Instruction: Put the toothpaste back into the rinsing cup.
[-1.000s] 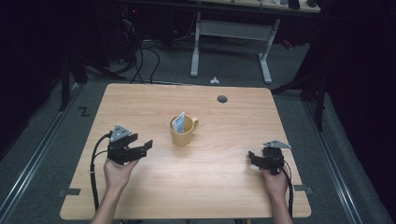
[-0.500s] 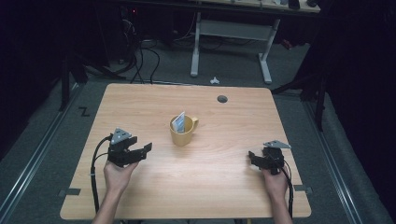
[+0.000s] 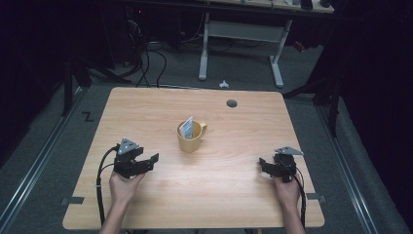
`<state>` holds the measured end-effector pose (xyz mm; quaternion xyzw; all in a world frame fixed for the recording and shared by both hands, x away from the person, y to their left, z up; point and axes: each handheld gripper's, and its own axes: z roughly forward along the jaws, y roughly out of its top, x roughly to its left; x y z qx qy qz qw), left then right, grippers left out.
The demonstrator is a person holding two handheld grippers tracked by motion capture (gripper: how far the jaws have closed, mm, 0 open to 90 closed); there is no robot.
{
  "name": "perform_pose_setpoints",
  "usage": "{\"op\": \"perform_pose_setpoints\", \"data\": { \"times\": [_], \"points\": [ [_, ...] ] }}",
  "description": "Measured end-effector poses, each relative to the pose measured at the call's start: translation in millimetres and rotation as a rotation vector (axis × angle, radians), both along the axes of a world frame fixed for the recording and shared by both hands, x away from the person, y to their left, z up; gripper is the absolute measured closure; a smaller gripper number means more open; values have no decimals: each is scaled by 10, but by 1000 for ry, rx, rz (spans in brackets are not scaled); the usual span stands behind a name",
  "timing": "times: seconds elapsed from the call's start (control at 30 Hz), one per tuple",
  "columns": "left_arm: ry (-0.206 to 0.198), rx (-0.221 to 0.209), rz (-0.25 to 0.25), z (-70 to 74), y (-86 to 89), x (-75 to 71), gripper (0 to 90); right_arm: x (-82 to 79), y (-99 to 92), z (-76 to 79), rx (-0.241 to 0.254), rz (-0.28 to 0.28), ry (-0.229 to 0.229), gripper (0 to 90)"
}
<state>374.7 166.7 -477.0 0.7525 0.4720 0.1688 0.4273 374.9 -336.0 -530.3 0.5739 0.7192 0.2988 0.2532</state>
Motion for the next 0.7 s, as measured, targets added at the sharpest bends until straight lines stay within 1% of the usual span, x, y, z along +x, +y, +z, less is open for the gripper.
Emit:
{"op": "perform_pose_setpoints", "data": {
  "times": [0.13, 0.2, 0.3, 0.4, 0.53, 0.63, 0.7],
  "points": [
    [6, 7, 0, -22, 0, 2, 326, 0, 0, 0, 0, 0, 0, 283],
    [2, 11, 2, -26, -6, -6, 327, 0, 0, 0, 0, 0, 0, 283],
    [7, 6, 5, -53, -11, -7, 327, 0, 0, 0, 0, 0, 0, 283],
    [21, 16, 10, -101, -8, 1, 328, 0, 0, -1, 1, 1, -2, 283],
    [23, 14, 17, -126, -10, -2, 333, 0, 0, -1, 0, 0, -1, 283],
    [30, 21, 16, -156, -14, 5, 334, 0, 0, 0, 0, 0, 0, 283],
    [36, 34, 16, -175, -23, 19, 334, 0, 0, 0, 0, 0, 0, 283]
  ]
}}
